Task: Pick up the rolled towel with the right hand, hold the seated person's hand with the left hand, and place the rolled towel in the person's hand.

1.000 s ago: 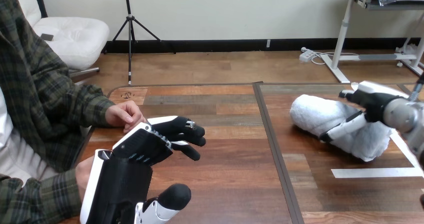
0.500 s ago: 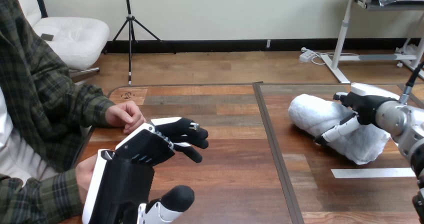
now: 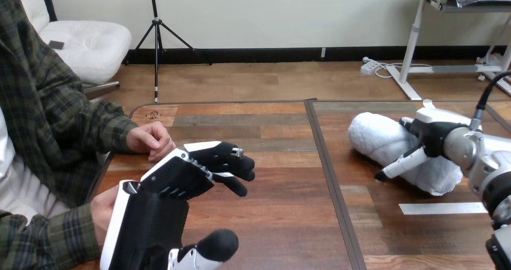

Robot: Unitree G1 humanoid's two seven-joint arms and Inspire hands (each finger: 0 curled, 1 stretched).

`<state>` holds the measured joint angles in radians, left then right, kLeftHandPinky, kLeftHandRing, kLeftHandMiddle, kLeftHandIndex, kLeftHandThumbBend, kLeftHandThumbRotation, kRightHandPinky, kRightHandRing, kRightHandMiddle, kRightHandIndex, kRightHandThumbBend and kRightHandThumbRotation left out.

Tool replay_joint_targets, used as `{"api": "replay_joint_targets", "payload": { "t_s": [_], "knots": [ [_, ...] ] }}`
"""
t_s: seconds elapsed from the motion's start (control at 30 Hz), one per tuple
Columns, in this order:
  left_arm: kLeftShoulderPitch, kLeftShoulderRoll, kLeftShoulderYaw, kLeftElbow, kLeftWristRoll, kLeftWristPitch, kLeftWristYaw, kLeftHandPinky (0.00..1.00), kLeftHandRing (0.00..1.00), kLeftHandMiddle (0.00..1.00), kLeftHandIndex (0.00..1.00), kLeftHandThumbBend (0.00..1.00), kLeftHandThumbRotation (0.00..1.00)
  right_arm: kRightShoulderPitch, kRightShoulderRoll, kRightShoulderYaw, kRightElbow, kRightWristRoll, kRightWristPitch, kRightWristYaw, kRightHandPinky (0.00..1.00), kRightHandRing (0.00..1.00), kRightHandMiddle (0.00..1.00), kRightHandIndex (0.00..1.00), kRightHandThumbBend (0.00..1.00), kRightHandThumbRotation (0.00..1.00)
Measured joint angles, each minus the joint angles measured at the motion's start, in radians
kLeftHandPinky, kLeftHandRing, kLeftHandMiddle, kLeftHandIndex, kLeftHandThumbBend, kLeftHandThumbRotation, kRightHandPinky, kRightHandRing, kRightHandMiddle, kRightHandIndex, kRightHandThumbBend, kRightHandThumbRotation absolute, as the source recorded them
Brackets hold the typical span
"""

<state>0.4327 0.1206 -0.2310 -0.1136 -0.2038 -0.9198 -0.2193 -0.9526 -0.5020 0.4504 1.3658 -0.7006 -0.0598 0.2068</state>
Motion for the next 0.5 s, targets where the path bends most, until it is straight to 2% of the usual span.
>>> {"api": "replay_joint_targets", "payload": {
  "t_s": [0.2,0.5],
  "knots": [
    [0.0,0.0,-0.005,0.0,-0.011,-0.03,-0.014,0.46,0.58,0.64,0.65,0.87,0.57,0.0,0.017,0.016,0.01,-0.013,0.013,-0.013,0.96,1.0,1.0,1.0,1.0,0.52],
    [0.001,0.0,-0.003,0.0,-0.008,-0.078,-0.017,0.45,0.57,0.63,0.64,0.88,0.59,0.0,0.028,0.02,0.015,-0.014,0.022,-0.024,0.99,1.0,1.0,1.0,1.0,0.52]
  ]
}}
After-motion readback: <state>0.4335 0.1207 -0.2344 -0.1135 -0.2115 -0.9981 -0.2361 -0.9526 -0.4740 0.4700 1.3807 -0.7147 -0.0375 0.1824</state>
